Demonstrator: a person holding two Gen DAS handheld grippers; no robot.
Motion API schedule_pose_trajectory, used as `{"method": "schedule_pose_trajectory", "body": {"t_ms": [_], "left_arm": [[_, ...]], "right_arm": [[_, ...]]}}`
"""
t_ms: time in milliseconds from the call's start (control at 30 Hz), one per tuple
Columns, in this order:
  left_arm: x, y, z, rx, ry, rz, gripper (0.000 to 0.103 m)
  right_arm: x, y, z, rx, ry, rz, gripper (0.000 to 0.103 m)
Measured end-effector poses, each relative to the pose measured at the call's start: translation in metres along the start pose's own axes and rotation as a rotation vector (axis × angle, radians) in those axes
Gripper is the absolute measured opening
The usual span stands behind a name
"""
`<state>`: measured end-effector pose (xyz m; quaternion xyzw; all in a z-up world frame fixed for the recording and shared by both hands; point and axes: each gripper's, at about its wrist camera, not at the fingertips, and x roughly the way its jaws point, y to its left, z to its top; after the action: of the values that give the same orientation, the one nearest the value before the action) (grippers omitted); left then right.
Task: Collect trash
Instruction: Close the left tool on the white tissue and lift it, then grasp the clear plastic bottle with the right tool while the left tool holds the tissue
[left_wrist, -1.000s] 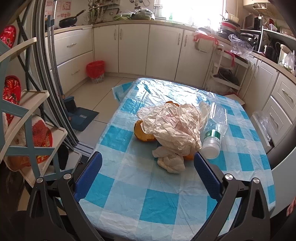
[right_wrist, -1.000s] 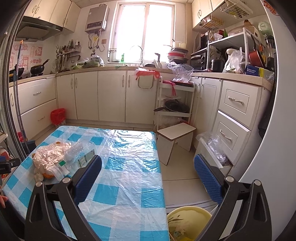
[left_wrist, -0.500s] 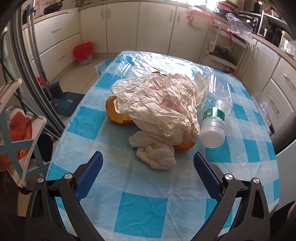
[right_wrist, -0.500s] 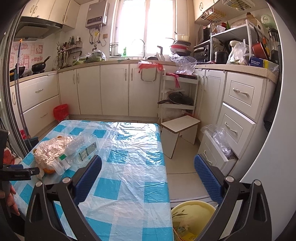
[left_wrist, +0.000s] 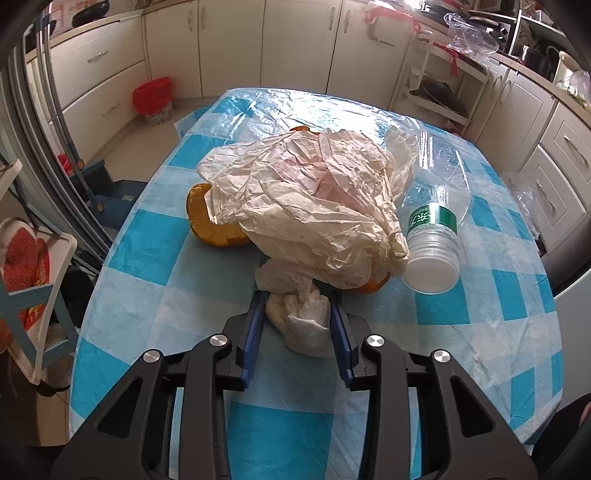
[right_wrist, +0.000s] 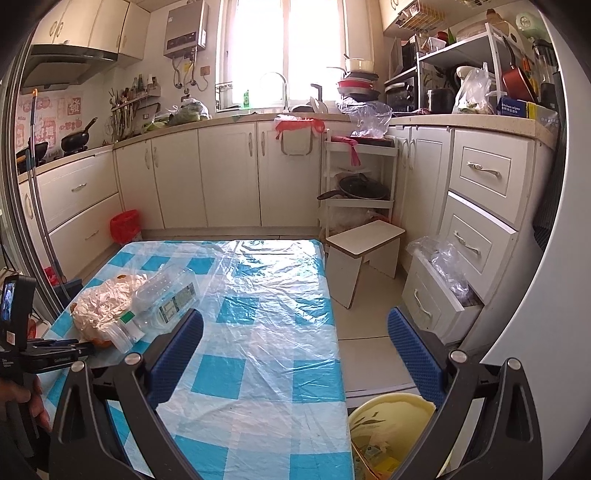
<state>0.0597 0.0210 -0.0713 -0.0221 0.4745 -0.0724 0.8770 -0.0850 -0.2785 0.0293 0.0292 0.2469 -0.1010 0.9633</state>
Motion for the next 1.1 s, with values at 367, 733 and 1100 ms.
{"method": "schedule_pose_trajectory", "body": {"t_ms": [367, 733, 1100], "left_arm": [[-0.036, 0.029, -0.015, -0.088, -0.012, -0.067, 0.027], [-0.065, 0.036, -0.015, -0.085, -0.107, -0.075, 0.027], [-0.086, 0.042, -0.011, -0.091, -0.174, -0.109, 0.027]], "right_arm": [[0.012, 0.028, -0.002, -0.046, 0.045, 0.050, 0.096], [0.057, 0.079, -0.007, -0.022, 0.224, 0.217, 0.096], [0.135, 0.152, 0.008, 0.108, 0.360, 0.128, 0.096]]}}
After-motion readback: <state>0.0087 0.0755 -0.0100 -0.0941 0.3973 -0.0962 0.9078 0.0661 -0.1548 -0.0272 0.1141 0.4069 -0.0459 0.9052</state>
